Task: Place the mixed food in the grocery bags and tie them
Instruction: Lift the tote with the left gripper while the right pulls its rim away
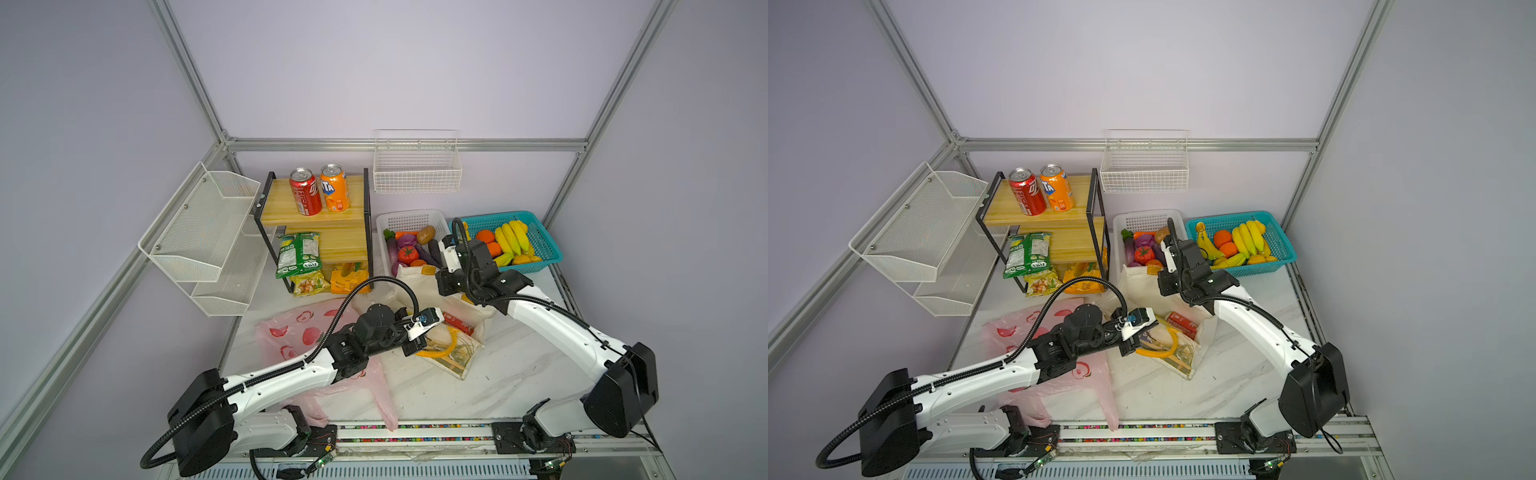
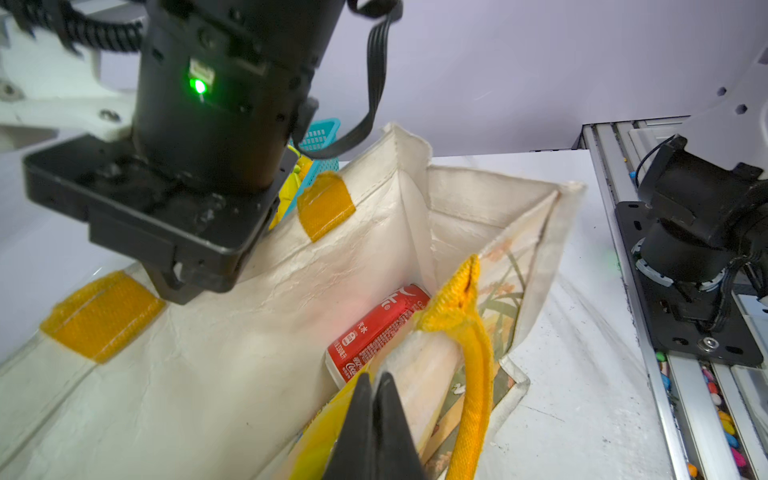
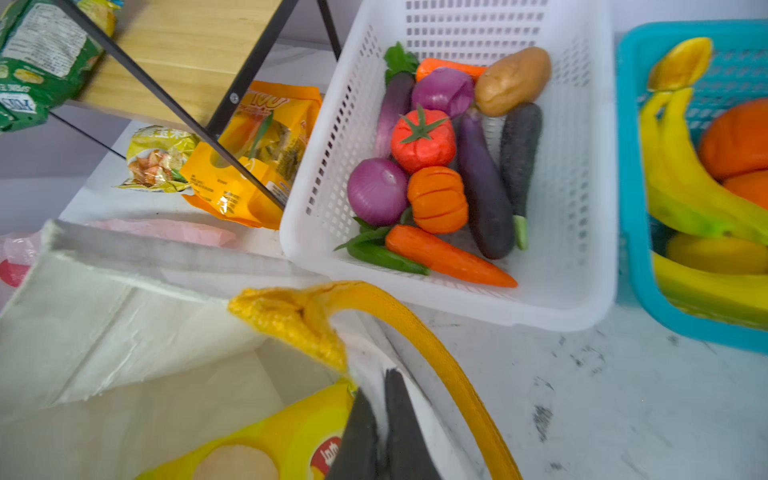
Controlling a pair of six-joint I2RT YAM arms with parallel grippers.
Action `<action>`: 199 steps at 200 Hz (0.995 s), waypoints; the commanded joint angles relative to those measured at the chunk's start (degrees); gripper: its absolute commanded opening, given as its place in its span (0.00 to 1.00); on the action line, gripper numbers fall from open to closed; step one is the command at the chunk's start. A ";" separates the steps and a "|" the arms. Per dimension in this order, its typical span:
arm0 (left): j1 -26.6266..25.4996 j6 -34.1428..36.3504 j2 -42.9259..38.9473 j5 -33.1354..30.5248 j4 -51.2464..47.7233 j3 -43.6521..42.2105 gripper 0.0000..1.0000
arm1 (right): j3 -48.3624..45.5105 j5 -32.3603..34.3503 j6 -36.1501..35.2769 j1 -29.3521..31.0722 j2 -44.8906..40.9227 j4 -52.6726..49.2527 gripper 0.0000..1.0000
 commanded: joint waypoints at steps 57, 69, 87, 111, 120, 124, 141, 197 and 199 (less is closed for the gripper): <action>0.25 -2.13 12.96 10.97 7.52 14.26 0.00 | -5.23 5.75 3.77 -11.11 -12.05 -6.34 0.02; 0.27 -2.39 13.50 11.51 8.25 14.62 0.00 | -5.41 3.63 3.88 -11.14 -11.77 -6.35 0.02; 0.49 -1.88 12.53 10.68 8.47 13.95 0.00 | -5.26 1.20 2.83 -11.15 -11.51 -6.14 0.03; 1.62 -1.55 10.25 9.28 7.68 12.57 0.00 | -5.03 -0.63 2.78 -11.10 -11.69 -5.44 0.03; 2.03 -1.81 10.10 8.90 7.45 12.00 0.00 | -4.78 -1.01 2.65 -11.14 -11.39 -5.19 0.03; 2.17 -1.91 10.08 8.80 7.40 11.79 0.00 | -4.57 -1.07 2.59 -11.09 -11.28 -5.15 0.03; 2.36 -2.29 7.46 8.90 7.96 10.74 0.00 | -4.09 -0.33 2.39 -11.11 -10.21 -5.46 0.03; 2.40 -1.74 12.33 10.43 8.88 12.97 0.00 | -4.07 8.83 4.87 -11.11 -12.03 -8.61 0.02; 2.44 -1.76 12.53 10.55 8.75 13.26 0.00 | -4.24 9.03 4.99 -11.14 -12.19 -8.70 0.02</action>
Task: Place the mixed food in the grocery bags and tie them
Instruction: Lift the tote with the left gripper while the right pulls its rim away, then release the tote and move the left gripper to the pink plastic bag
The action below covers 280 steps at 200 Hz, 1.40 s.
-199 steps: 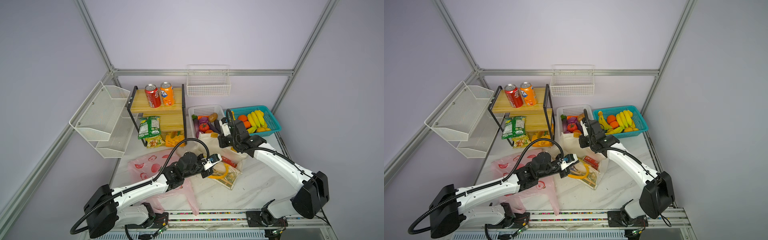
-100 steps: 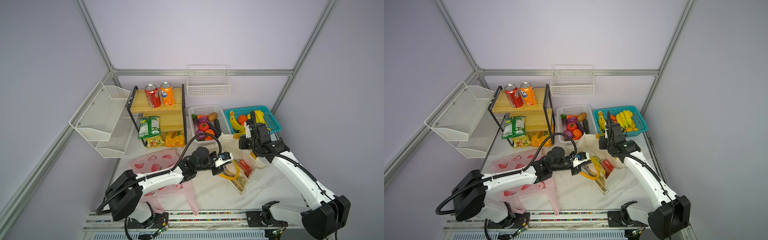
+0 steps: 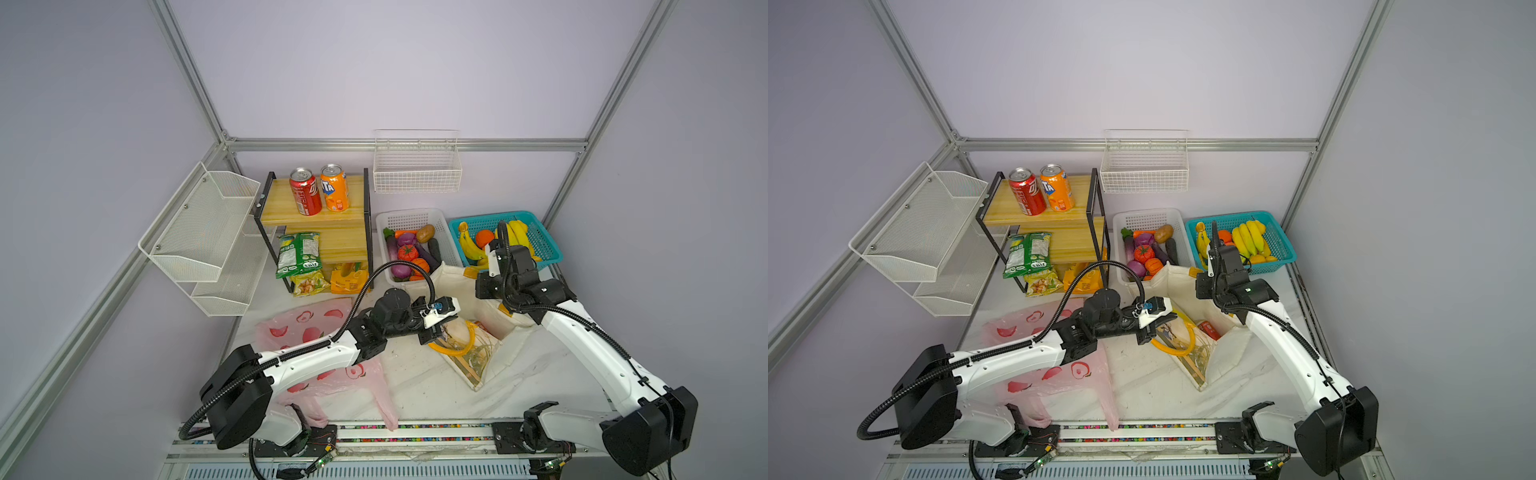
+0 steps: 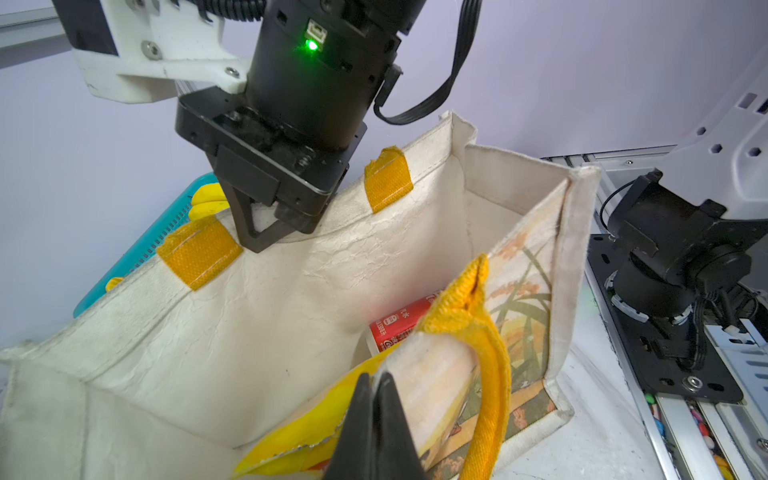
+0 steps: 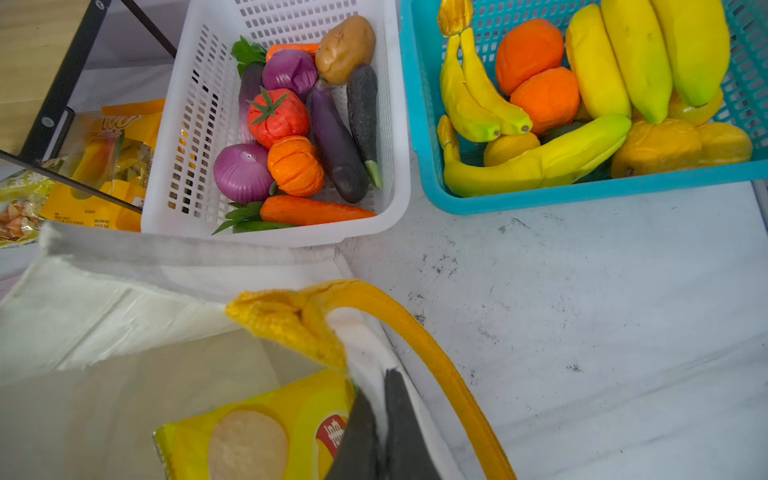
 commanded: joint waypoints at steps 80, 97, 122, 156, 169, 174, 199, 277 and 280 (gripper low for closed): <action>-0.21 -1.11 15.71 8.29 5.28 18.99 0.00 | 0.34 13.57 1.91 -9.85 -3.67 -0.42 0.01; -0.31 -1.96 19.20 10.60 5.81 22.74 0.00 | 0.68 14.96 1.25 -13.09 -2.28 -0.49 0.01; -0.43 -3.85 24.05 13.75 7.37 26.72 0.04 | 1.49 17.65 0.53 -17.01 -1.10 -0.82 0.01; -0.31 -9.69 27.87 14.43 13.32 28.71 0.27 | 3.61 20.63 -1.00 -22.02 1.82 -0.86 0.02; -0.22 -11.41 27.96 14.44 14.04 29.12 0.38 | 4.50 21.65 -2.20 -23.51 3.04 -0.63 0.02; -0.17 -11.91 27.69 14.19 14.05 29.04 0.44 | 5.01 22.21 -2.10 -24.00 3.68 -0.97 0.02; 0.00 -13.68 25.10 12.06 13.67 27.50 0.62 | 7.27 24.02 -3.45 -25.57 6.73 -0.70 0.02; 3.07 -19.56 13.45 4.84 14.55 17.90 0.75 | 11.07 33.77 -5.15 -27.99 13.23 -0.15 0.11; 3.26 -19.74 12.88 4.04 14.20 17.47 0.75 | 11.30 33.78 -5.16 -28.01 13.37 -0.07 0.13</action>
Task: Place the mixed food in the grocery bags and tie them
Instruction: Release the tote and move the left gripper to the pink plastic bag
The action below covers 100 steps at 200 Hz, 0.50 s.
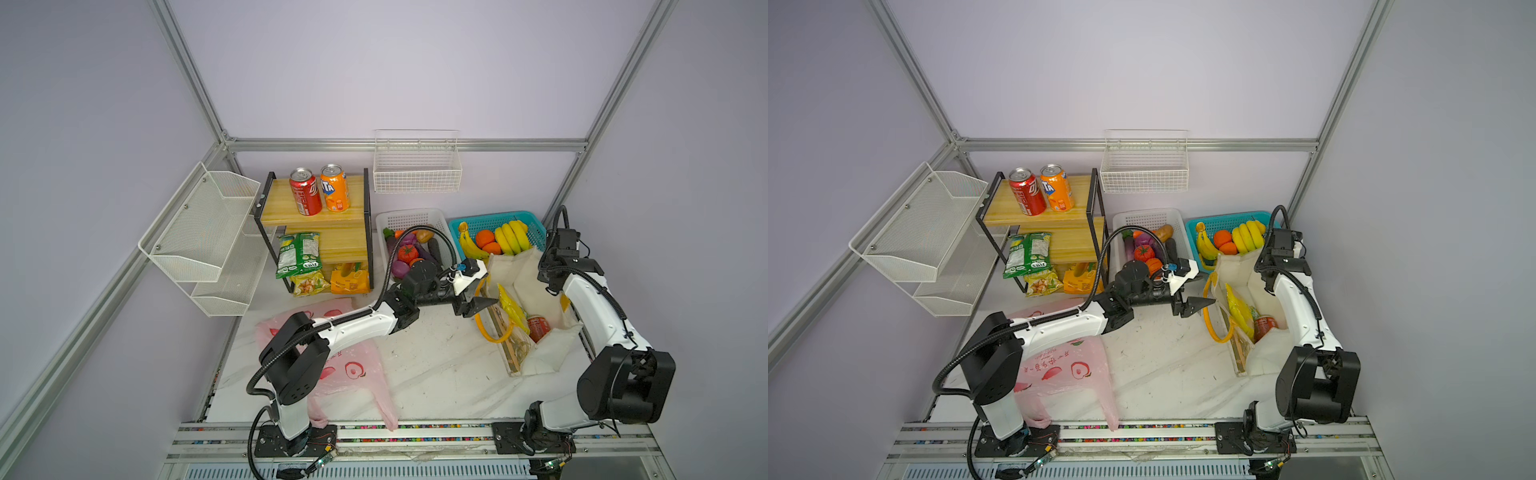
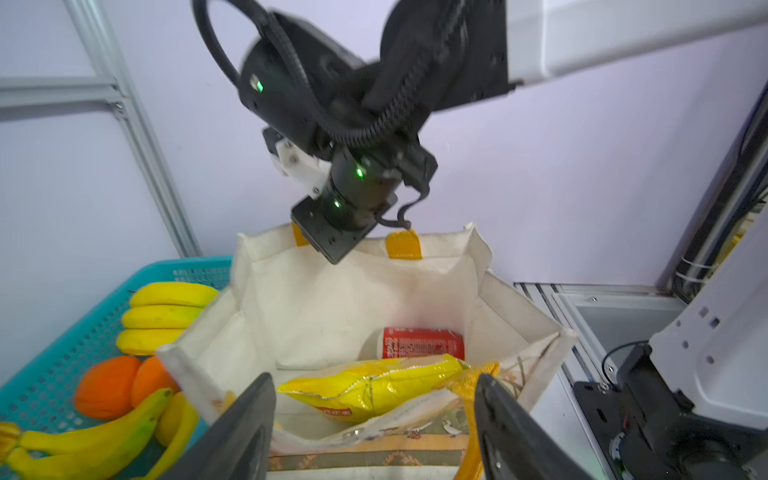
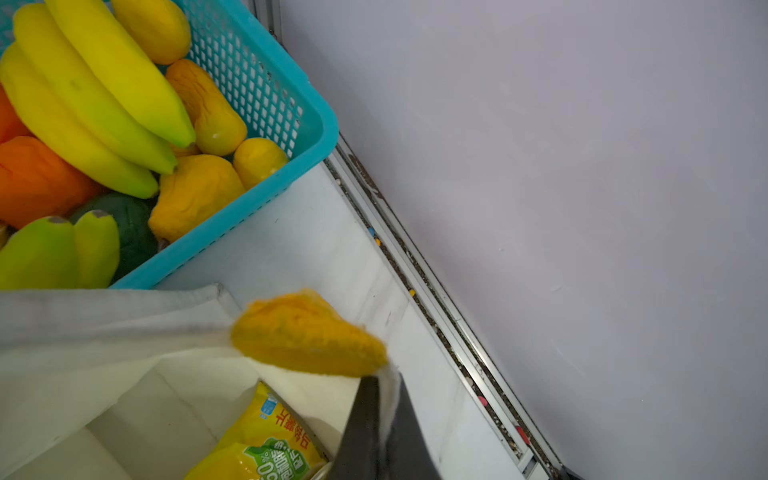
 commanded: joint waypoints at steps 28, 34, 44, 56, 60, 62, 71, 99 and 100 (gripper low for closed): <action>2.25 -5.99 -11.93 -16.21 -2.82 -8.79 0.75 | 5.06 7.38 -0.24 -0.51 -0.68 3.16 0.35; 2.27 -6.66 -13.49 -19.06 -4.19 -9.72 0.75 | 5.45 6.82 -0.22 -0.54 -1.12 3.46 0.40; 2.44 -8.30 -16.38 -23.89 -6.52 -11.64 0.75 | 5.88 5.80 -0.87 -0.48 -2.09 4.74 0.47; 2.71 -10.43 -19.25 -29.02 -9.94 -14.18 0.75 | 6.87 3.44 -0.82 -0.40 -2.90 5.09 0.53; 2.71 -11.48 -21.97 -30.97 -11.63 -14.87 0.75 | 7.23 2.63 -0.73 0.11 -3.13 5.17 0.57; 2.78 -11.70 -22.66 -31.87 -12.61 -15.21 0.75 | 7.33 2.36 -0.71 0.35 -3.27 5.22 0.58; 3.11 -14.78 -25.35 -35.96 -17.81 -16.35 0.75 | 7.96 2.13 -0.89 2.20 -3.98 5.61 0.62; 5.52 -22.45 -34.95 -45.22 -36.78 -22.02 0.76 | 8.65 2.32 -1.74 12.18 -8.38 8.90 0.68; 5.65 -22.64 -35.35 -45.32 -36.78 -22.36 0.76 | 8.59 2.24 -1.82 12.48 -8.57 9.10 0.68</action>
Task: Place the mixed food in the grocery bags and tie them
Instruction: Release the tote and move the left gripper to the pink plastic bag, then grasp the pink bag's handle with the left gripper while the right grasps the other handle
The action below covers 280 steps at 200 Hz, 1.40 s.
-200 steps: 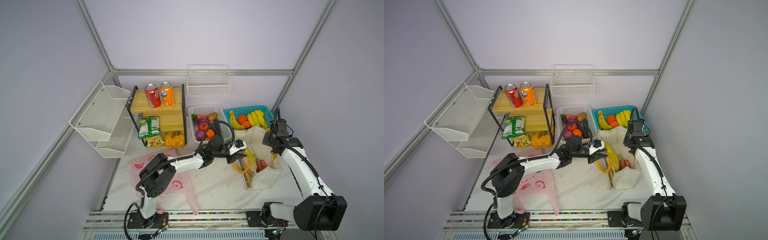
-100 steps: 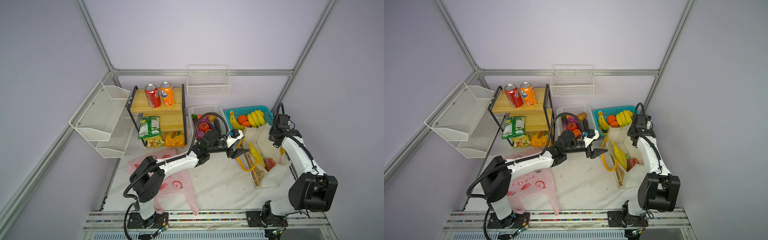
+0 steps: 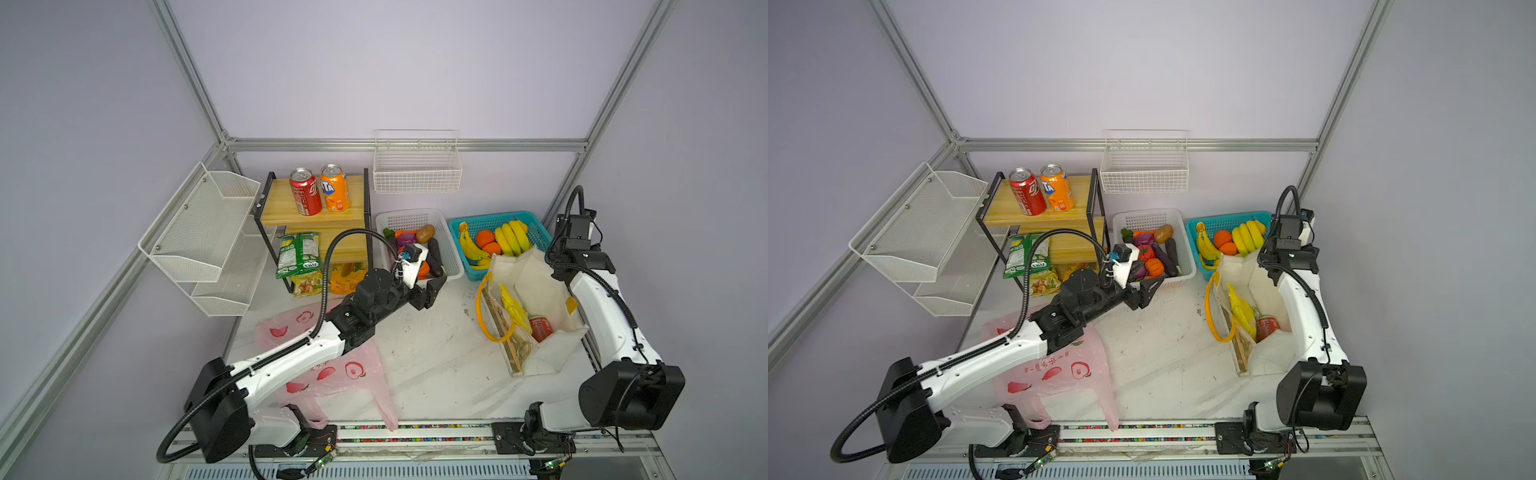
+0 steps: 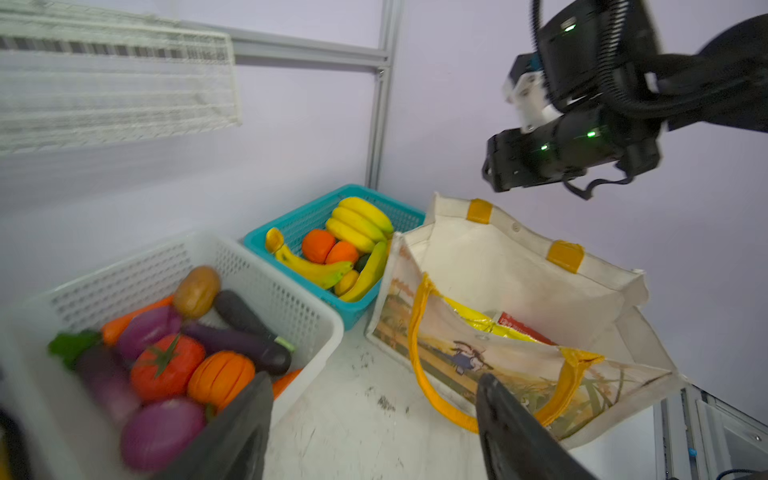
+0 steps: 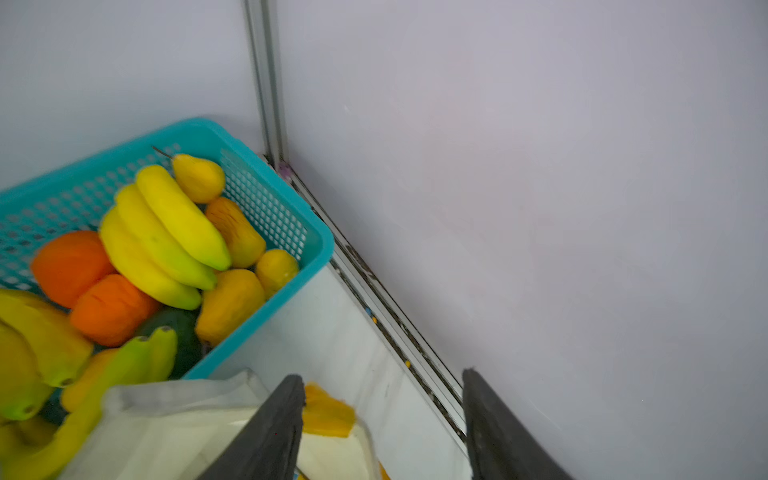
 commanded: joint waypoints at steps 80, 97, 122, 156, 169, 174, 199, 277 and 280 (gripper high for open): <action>9.72 -25.61 -20.78 -9.13 -47.60 -17.30 0.77 | -7.29 -16.91 -6.07 40.29 -5.92 17.69 0.79; 6.73 -30.29 -19.23 -8.08 -51.96 -17.92 0.77 | -9.83 -23.31 -6.24 41.18 -6.74 20.17 0.79; 2.23 -34.01 -18.01 -9.53 -55.84 -18.52 0.80 | -12.80 -36.05 -6.27 41.87 -6.56 22.49 0.79; 7.00 -33.72 -22.50 -12.34 -55.26 -19.37 0.80 | -20.69 -48.25 -0.51 45.17 -4.69 23.13 0.79; 11.37 -31.20 -24.24 -10.19 -53.47 -19.32 0.80 | -24.64 -50.97 2.68 47.95 -3.19 24.35 0.79; 12.99 -30.38 -24.63 -9.26 -52.86 -19.32 0.80 | -25.99 -51.94 4.16 49.54 -2.81 25.15 0.79; 19.53 -25.83 -24.10 -6.15 -52.00 -17.52 0.80 | -29.87 -54.37 9.61 59.64 4.88 29.22 0.82; 22.43 -18.88 -21.91 -5.39 -51.28 -12.49 0.80 | -34.29 -59.50 19.26 70.58 15.92 36.87 0.73; 22.48 -18.63 -21.92 -5.39 -51.17 -12.43 0.80 | -34.26 -59.69 19.38 70.57 16.05 36.85 0.68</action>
